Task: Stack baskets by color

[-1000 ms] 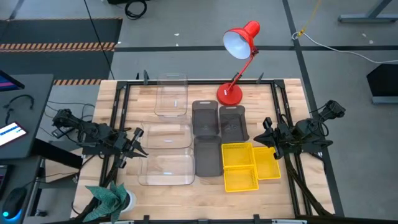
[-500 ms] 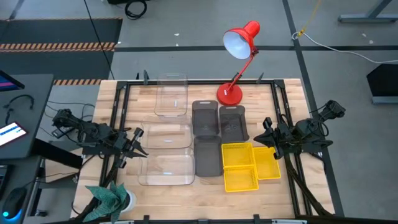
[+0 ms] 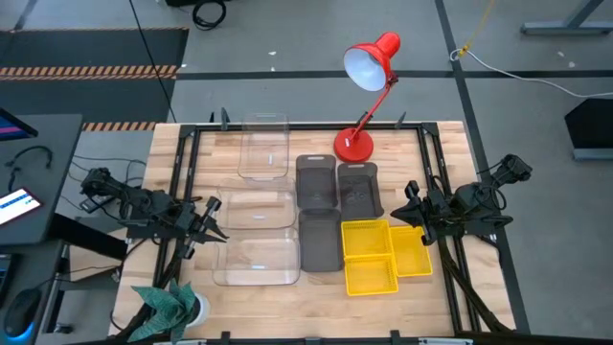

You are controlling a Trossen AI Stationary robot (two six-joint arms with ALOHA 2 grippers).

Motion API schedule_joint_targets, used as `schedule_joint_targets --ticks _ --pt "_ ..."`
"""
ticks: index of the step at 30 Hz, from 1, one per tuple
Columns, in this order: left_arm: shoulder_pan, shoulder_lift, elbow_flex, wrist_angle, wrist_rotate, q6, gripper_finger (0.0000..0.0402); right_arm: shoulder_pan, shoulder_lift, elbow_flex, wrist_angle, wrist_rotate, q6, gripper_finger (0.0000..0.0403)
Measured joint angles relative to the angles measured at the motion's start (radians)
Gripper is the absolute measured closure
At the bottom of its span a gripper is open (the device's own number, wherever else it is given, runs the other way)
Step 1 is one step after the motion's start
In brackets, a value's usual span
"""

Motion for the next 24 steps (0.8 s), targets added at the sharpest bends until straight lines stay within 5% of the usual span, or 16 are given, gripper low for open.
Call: schedule_joint_targets --ticks 24 --pt "0.000 0.000 0.000 0.000 0.000 0.000 0.0372 0.000 0.000 0.000 0.000 0.000 0.000 0.0391"
